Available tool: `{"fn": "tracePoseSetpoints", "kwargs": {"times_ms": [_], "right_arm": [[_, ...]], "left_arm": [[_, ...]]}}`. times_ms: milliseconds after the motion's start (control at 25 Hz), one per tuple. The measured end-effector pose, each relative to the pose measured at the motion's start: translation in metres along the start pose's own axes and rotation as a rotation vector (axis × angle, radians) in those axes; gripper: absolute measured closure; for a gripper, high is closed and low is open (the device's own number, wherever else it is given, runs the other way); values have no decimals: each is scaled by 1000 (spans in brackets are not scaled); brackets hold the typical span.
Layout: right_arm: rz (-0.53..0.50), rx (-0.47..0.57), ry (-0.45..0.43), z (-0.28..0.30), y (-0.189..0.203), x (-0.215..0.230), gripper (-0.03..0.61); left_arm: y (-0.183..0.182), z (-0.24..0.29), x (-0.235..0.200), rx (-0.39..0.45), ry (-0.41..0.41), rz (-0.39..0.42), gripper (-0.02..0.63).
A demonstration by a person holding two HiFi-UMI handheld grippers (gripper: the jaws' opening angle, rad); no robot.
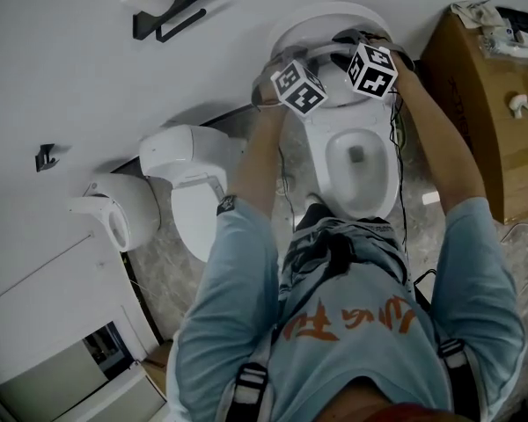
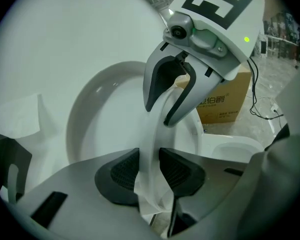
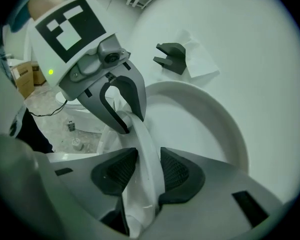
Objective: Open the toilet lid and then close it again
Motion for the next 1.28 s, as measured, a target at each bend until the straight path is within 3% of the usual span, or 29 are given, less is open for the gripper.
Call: {"fn": "tracePoseSetpoints", "kwargs": {"times_ms": [680,1080,1280], "right_arm": [[-3,-51,-74,-27,-16,-29,433],[-47,-65,-67,-68,-35,-89,451],[-86,-49,-64,-91,-44,-132,466]], "left_arm": [[9,-30,34,-19,-12,10,491],[38,-70,82,10,29,-23,492],[58,-90,117,-2,67,1,499]]}}
Point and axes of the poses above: the fingertips, and each gripper's own axes: z forward along the fingers, x to its right, y out of its underside, the point moved 10 cm from there along -z, backward along the fingers, and after that the axes turned 15 degrees about -z, right-handed, at the moved point
